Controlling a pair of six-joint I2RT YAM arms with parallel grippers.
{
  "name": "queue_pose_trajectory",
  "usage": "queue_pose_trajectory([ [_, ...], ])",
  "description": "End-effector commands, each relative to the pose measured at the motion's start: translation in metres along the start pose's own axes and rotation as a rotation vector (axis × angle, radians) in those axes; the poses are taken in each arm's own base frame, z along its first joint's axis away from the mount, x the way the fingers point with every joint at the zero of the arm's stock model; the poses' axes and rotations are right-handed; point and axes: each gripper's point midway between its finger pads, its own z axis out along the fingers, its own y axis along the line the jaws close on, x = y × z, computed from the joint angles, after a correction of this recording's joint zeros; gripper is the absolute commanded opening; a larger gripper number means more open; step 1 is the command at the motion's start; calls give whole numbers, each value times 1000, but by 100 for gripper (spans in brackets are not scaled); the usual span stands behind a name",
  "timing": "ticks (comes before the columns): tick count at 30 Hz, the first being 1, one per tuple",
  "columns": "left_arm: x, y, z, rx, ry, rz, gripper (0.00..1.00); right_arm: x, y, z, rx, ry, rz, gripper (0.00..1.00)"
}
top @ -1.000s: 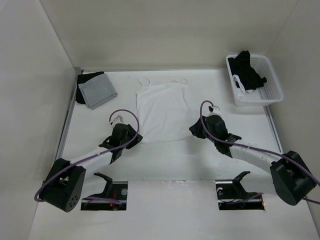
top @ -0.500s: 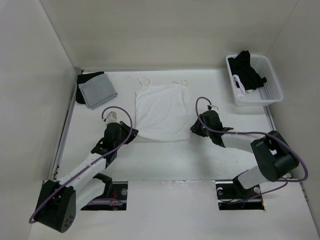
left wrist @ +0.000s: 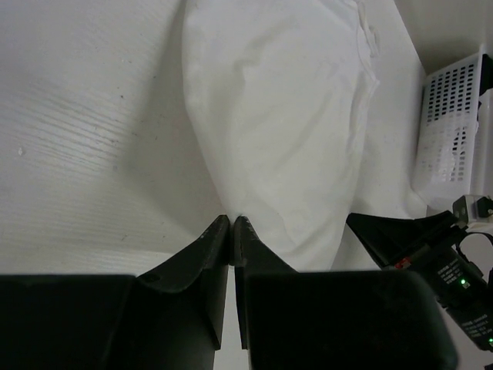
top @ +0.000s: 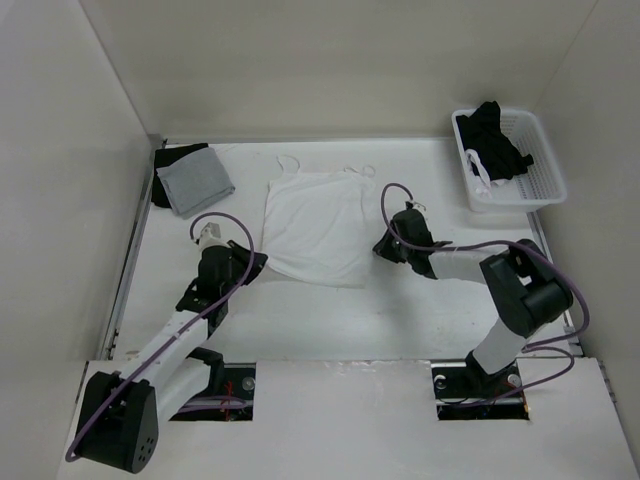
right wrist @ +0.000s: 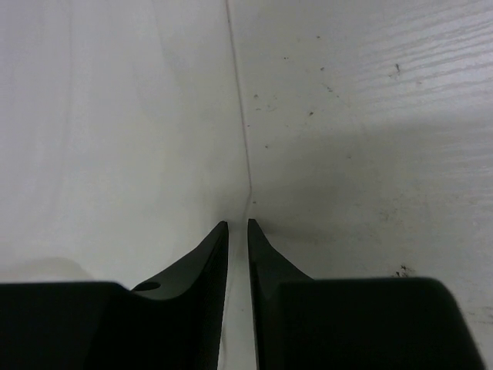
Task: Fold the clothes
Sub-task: Flatten the tank top out
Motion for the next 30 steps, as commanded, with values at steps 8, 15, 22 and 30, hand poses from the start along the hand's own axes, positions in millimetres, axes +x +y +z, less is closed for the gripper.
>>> queue_pose_trajectory([
  [8,-17,-36,-8,143,-39,-16,6,-36,49,-17,-189,-115,6,0],
  [15,-50,-54,-31,183,-127,-38,6,-27,49,-121,-179,-104,-128,2],
  [22,-44,-41,-27,143,-107,-44,6,-4,21,-115,-152,-9,-121,3],
  [30,-38,-33,-11,120,-84,-52,6,-36,56,-48,-216,-32,-94,2],
])
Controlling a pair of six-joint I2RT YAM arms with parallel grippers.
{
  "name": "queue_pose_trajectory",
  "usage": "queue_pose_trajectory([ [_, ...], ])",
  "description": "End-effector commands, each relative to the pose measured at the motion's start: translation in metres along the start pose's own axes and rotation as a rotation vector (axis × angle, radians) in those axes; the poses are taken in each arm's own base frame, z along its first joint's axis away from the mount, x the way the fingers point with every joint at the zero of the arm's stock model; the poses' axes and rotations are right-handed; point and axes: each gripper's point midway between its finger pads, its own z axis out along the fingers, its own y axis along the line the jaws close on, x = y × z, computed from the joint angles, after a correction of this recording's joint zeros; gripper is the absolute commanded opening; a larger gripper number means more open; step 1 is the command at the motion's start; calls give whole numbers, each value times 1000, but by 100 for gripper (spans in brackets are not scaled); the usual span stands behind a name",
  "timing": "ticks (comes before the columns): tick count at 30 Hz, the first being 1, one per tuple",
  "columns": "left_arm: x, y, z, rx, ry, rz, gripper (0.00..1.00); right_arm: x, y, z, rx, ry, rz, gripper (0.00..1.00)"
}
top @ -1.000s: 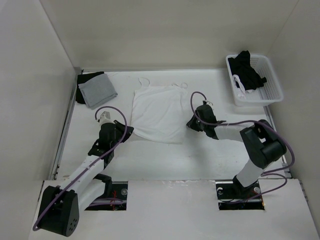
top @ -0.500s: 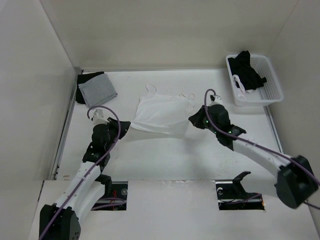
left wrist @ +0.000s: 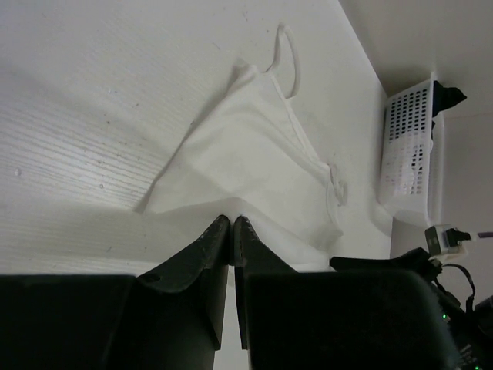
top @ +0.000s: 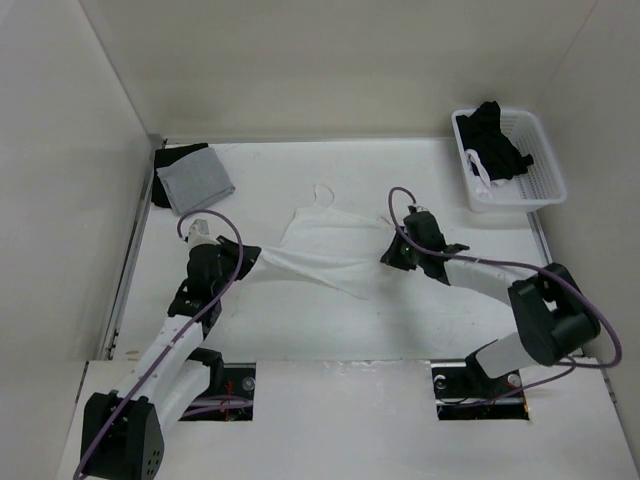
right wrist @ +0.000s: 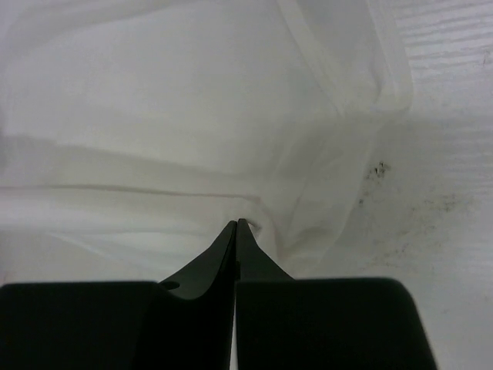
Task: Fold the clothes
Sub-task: Flatten the tank top out
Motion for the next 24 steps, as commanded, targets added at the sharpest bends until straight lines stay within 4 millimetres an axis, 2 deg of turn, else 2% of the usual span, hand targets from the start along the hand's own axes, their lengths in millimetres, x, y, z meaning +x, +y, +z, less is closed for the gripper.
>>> queue_pose_trajectory([
  [1,-14,-23,3,73,-34,-3,6,-62,55,5,-162,-159,-25,1],
  [3,-17,-31,3,91,-45,-5,6,-74,70,-3,-192,-192,-37,1],
  [4,-19,-35,2,100,-49,-7,6,-73,78,-11,-213,-199,-51,1],
  [6,-22,-42,0,114,-55,-7,6,-62,81,-28,-225,-201,-72,1],
  [10,-22,-36,-5,111,-68,-12,6,-7,64,-60,-221,-131,-83,2],
  [13,-22,-28,-6,95,-68,-19,6,37,59,-88,-258,-59,-75,2],
  [15,-23,-26,-8,94,-72,-22,6,54,63,-108,-295,-29,-66,2],
  [18,-25,-24,-12,92,-84,-19,6,65,72,-129,-349,-13,-58,3],
  [20,-27,-22,-14,86,-88,-11,6,70,70,-126,-349,1,-61,3],
  [24,-23,-14,-12,66,-79,-8,6,59,41,-72,-208,21,-40,3],
])
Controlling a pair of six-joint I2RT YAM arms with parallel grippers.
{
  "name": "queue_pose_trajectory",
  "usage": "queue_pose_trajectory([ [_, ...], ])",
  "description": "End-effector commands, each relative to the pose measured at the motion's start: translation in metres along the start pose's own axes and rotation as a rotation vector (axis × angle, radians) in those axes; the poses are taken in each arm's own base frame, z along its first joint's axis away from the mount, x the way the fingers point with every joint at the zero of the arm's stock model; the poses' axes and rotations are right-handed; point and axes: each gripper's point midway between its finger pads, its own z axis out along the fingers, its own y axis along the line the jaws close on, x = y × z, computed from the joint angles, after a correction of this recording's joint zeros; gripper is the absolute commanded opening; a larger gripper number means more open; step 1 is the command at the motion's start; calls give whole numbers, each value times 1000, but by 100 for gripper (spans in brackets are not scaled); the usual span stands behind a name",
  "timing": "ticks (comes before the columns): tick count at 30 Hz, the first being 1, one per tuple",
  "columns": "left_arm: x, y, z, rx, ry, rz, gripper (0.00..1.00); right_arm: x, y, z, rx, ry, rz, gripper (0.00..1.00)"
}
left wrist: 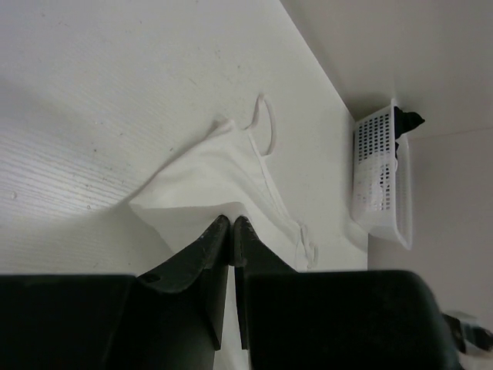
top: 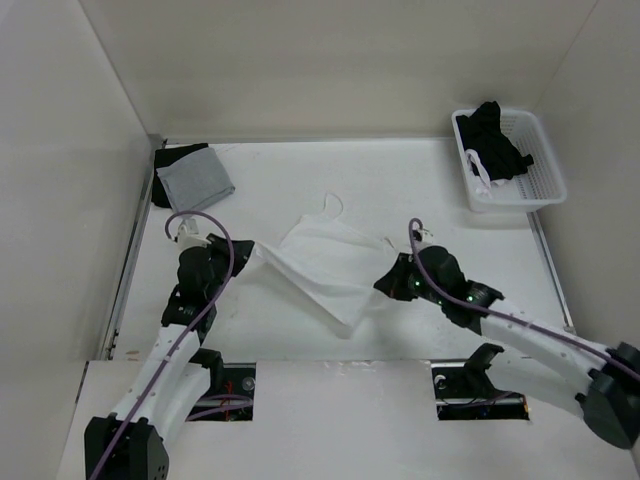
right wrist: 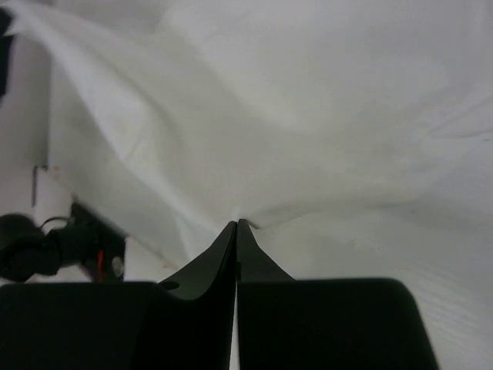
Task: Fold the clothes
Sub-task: Flatten the tank top out
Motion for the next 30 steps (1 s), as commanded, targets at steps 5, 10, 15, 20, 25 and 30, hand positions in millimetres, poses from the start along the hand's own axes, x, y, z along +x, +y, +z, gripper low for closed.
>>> queue_pose_trajectory([
  [5,11,19,0,-28,22,10,6,-13,-67,83,210,38,48,2],
  [10,21,36,-3,-53,31,3,6,-50,-82,129,234,-2,88,1],
  [15,28,44,-5,-57,41,-14,6,-128,-81,154,232,-113,84,1],
  [20,34,51,-6,-72,50,-12,6,-150,-74,130,250,-177,59,30],
  [25,35,53,-2,-61,49,-11,6,-85,-82,84,280,-150,33,36],
  [30,37,48,-2,-42,59,-8,6,-26,-83,79,282,-55,40,30],
])
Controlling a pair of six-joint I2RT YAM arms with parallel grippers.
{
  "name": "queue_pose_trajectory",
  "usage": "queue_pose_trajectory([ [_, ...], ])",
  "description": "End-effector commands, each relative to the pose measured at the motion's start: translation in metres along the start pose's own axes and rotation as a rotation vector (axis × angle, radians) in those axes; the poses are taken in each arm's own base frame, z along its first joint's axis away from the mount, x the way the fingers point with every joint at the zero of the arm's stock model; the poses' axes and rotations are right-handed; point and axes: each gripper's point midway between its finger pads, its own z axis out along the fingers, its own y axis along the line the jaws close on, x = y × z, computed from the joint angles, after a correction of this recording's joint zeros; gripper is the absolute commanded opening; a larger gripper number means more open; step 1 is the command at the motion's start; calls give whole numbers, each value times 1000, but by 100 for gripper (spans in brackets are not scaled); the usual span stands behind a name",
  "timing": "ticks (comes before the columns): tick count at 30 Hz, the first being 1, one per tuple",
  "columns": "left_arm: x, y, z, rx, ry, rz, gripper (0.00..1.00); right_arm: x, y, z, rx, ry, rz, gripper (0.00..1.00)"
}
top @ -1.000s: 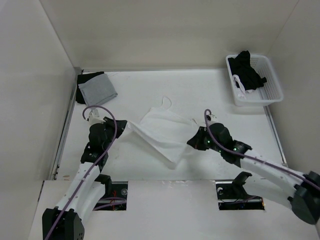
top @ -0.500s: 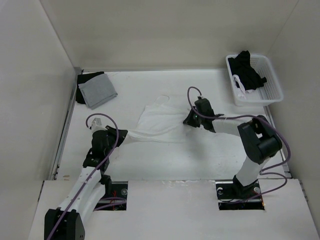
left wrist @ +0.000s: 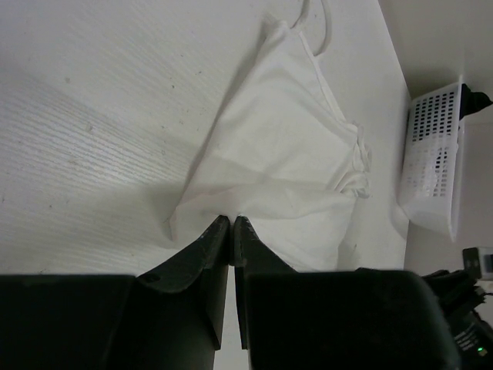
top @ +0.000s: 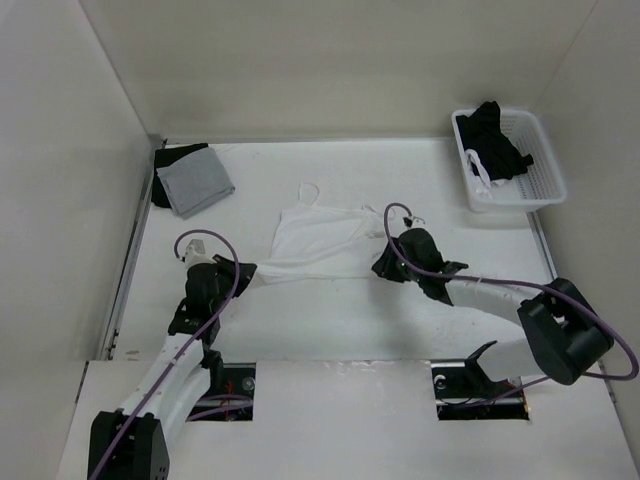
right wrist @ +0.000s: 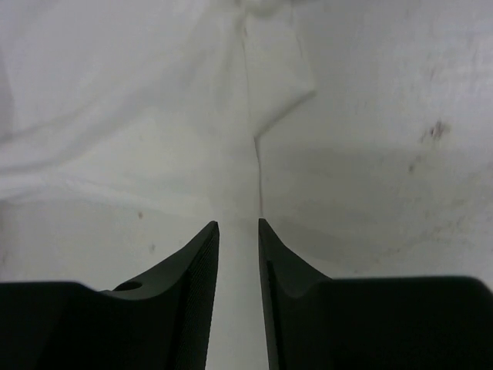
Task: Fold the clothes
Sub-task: Flatten the tank top out
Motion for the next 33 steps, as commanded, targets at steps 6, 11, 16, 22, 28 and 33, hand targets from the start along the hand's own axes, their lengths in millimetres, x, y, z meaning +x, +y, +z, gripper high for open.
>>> queue_pose_trajectory([
  [6,-2,-14,-3,77,-5,6,6,30,-11,1,10,27,55,41],
  [11,-3,-16,-4,85,-8,6,6,37,-8,8,-10,52,56,40],
  [16,-4,-15,-3,82,-7,4,6,30,-6,17,-34,58,85,40],
  [22,-5,-18,-2,82,-7,7,6,31,-2,22,-56,82,92,35],
  [28,-7,-20,-2,87,-13,8,6,36,3,28,-104,122,123,22],
  [33,-11,-25,-4,100,-23,7,6,26,5,21,-121,70,153,7],
])
